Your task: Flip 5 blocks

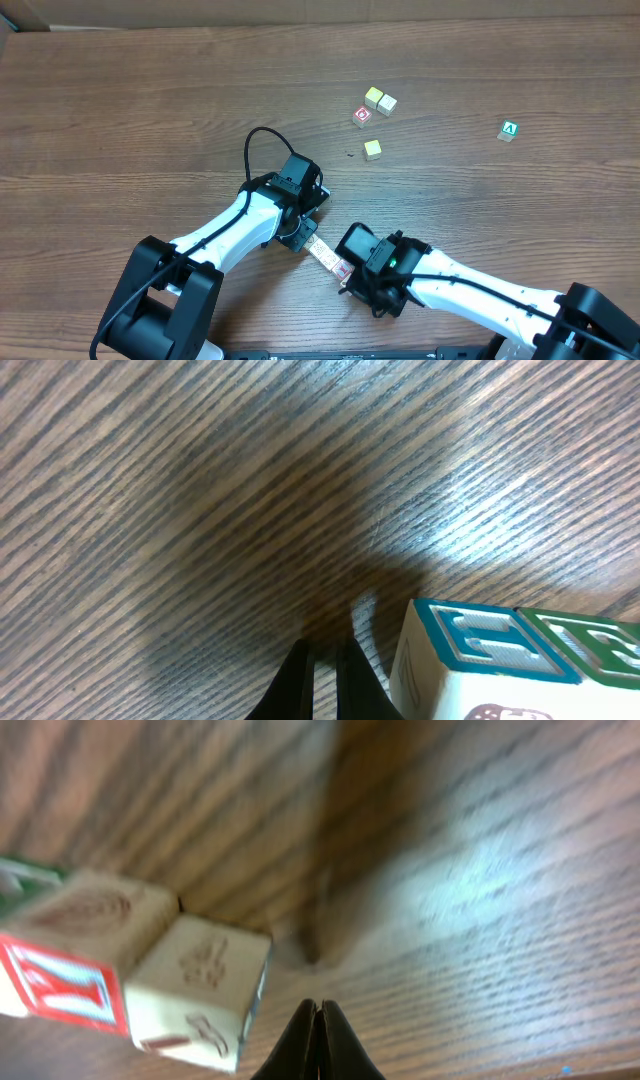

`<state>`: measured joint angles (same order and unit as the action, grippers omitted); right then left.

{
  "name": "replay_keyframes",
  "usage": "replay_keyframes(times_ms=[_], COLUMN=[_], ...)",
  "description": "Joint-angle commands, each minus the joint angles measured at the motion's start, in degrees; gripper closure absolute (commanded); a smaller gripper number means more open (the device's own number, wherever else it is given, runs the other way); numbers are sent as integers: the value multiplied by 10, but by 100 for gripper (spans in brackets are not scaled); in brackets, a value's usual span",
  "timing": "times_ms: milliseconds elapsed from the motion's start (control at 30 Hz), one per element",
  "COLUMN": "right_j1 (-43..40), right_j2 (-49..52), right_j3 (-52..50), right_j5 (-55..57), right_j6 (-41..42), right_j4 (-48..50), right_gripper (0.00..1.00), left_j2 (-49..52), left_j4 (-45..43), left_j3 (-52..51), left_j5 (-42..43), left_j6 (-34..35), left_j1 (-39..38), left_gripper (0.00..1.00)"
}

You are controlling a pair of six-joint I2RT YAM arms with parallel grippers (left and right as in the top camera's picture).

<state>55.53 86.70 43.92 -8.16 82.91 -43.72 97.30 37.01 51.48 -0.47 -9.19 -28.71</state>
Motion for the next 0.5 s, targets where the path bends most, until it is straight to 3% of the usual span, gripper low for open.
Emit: replay_keyframes(times_ms=[0,467], right_j1=[36,54], right_j2=[-16,-16], right_j3=[12,11], right_j5=[11,51], right_j6=[21,45], right_j4=[11,42], right_gripper=[96,96], left_j2=[9,9], left_j4=[5,4], left_j3=[-7,-7], left_j5=[20,44], left_j6=[-5,-25], left_j1=[2,2], left_gripper=[96,96])
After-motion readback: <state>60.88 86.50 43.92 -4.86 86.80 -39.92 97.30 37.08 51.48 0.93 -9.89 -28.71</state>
